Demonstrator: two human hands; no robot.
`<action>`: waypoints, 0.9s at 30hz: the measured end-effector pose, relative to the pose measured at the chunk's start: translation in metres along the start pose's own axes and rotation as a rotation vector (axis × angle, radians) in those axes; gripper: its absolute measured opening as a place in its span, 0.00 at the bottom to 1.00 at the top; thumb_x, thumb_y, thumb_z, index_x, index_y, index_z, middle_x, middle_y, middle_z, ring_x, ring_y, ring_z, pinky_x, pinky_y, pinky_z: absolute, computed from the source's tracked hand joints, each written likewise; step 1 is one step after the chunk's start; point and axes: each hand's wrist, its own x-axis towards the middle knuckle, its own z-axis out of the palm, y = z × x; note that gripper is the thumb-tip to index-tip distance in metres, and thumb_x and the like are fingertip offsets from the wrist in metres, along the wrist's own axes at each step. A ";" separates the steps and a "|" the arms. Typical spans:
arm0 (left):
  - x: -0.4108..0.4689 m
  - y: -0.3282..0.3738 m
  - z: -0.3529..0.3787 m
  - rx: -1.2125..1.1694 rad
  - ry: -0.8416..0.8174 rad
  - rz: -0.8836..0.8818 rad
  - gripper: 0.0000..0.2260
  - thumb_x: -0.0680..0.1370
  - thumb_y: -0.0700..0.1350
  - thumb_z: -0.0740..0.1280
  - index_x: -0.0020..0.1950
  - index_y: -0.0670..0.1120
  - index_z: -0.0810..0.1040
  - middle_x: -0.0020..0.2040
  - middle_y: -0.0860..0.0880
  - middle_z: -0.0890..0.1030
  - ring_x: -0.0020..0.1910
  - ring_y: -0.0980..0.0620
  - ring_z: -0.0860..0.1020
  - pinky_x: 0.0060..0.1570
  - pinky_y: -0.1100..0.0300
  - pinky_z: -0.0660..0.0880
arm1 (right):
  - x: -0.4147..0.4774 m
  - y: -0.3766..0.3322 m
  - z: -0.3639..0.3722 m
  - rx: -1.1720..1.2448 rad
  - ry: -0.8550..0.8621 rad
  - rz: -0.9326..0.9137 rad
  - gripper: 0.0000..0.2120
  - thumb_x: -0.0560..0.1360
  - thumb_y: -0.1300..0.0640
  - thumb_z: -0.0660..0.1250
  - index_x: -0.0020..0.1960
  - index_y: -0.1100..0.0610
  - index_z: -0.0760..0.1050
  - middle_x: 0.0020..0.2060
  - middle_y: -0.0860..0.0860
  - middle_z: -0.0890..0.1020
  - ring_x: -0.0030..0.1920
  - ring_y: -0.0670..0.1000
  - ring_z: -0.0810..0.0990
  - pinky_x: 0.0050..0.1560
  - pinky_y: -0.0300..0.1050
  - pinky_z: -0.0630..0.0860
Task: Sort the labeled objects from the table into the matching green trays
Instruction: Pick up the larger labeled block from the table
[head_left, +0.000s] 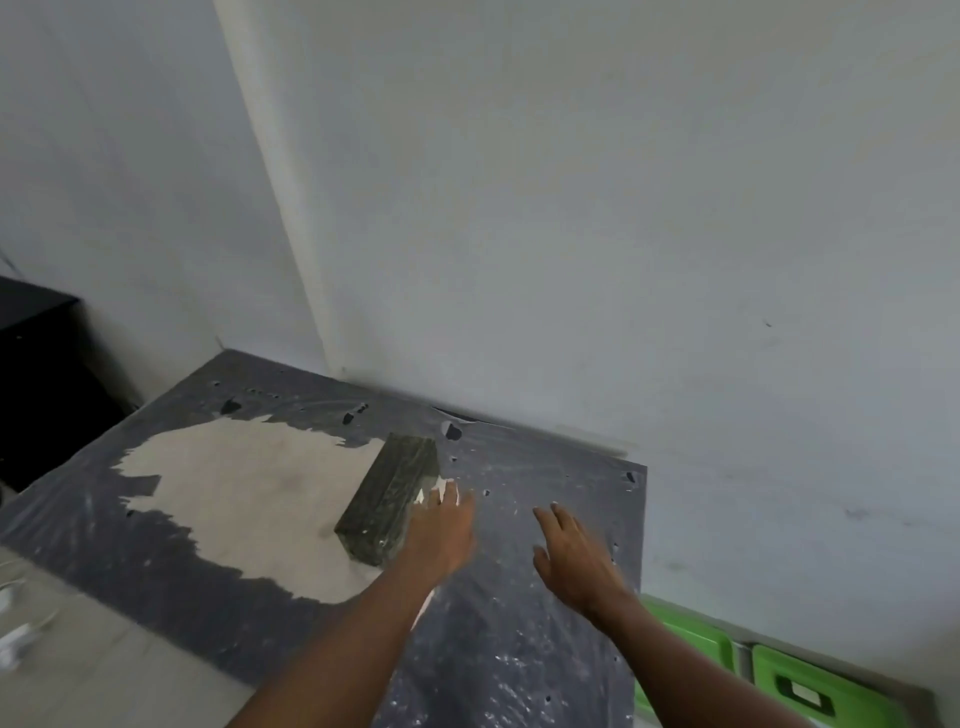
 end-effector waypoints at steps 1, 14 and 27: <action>0.001 -0.008 0.002 0.010 -0.008 -0.005 0.26 0.82 0.49 0.61 0.79 0.48 0.57 0.81 0.41 0.56 0.79 0.38 0.57 0.75 0.41 0.61 | 0.003 -0.004 0.005 0.002 -0.009 0.000 0.25 0.81 0.53 0.59 0.75 0.55 0.56 0.76 0.60 0.60 0.75 0.59 0.62 0.72 0.55 0.65; 0.064 -0.121 0.020 -0.007 -0.162 -0.056 0.30 0.83 0.54 0.58 0.81 0.48 0.49 0.82 0.40 0.49 0.79 0.34 0.53 0.74 0.35 0.61 | 0.081 -0.086 0.062 0.021 -0.028 0.124 0.24 0.80 0.55 0.60 0.75 0.54 0.58 0.75 0.58 0.64 0.73 0.56 0.66 0.71 0.50 0.67; 0.083 -0.132 0.041 -0.139 -0.103 -0.030 0.35 0.80 0.61 0.59 0.81 0.54 0.48 0.82 0.43 0.50 0.74 0.30 0.60 0.66 0.38 0.71 | 0.088 -0.109 0.079 0.014 -0.032 0.278 0.24 0.80 0.53 0.59 0.75 0.54 0.58 0.73 0.57 0.65 0.70 0.57 0.69 0.67 0.52 0.72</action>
